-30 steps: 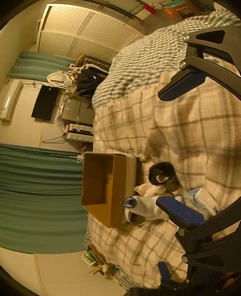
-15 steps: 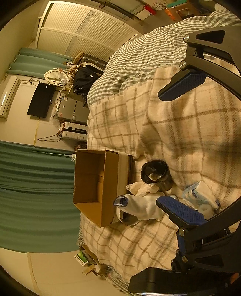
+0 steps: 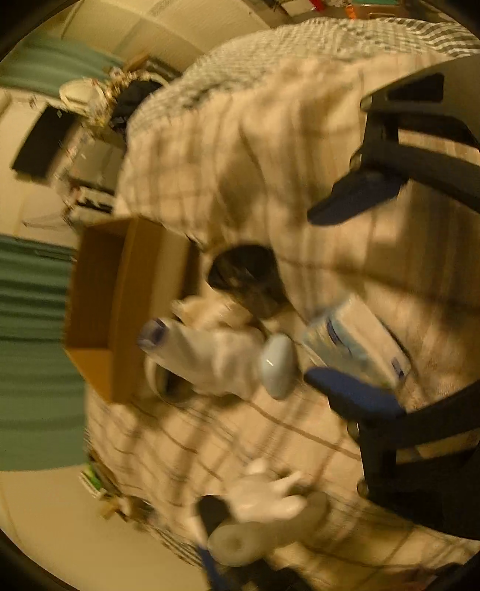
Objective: Organize objects
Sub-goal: 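Grasp the white cup with the left tool while the right tool grasps the blue tissue pack, then carry the cup and tissue pack into the box while both tools open to release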
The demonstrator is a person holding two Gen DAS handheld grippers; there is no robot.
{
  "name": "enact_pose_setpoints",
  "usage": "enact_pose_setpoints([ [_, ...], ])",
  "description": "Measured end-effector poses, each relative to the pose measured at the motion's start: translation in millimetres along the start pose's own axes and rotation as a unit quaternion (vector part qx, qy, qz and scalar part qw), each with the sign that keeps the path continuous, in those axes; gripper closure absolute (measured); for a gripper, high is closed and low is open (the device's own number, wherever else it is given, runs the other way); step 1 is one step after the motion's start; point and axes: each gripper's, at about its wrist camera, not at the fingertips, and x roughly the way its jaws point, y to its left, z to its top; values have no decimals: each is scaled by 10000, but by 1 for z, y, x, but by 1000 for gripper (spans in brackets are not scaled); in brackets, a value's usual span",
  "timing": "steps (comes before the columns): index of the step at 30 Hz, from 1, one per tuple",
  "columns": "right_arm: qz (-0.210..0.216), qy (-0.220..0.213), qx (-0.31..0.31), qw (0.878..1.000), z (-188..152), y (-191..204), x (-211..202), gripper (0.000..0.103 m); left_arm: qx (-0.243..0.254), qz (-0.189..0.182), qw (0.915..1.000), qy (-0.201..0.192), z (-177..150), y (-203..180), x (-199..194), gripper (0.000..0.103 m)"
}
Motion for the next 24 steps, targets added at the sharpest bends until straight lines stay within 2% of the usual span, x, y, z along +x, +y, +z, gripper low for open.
enact_pose_setpoints([
  [3, 307, 163, -176, 9992, -4, 10, 7, 68, -63, -10, 10000, -18, 0, 3, -4, 62],
  [7, 316, -70, -231, 9992, -3, 13, -6, 79, -15, 3, 10000, -79, 5, -1, -9, 62],
  [13, 276, -549, -141, 9980, 14, 1, -42, 82, 113, -6, 9994, -322, 26, -12, -24, 62],
  [20, 276, -1127, -184, 9931, 48, -12, -84, 82, 116, -330, 9977, -585, 70, -21, -39, 62],
  [24, 261, -1335, -174, 9906, 67, -23, -97, 82, 238, -257, 9969, -697, 90, -28, -39, 62],
])
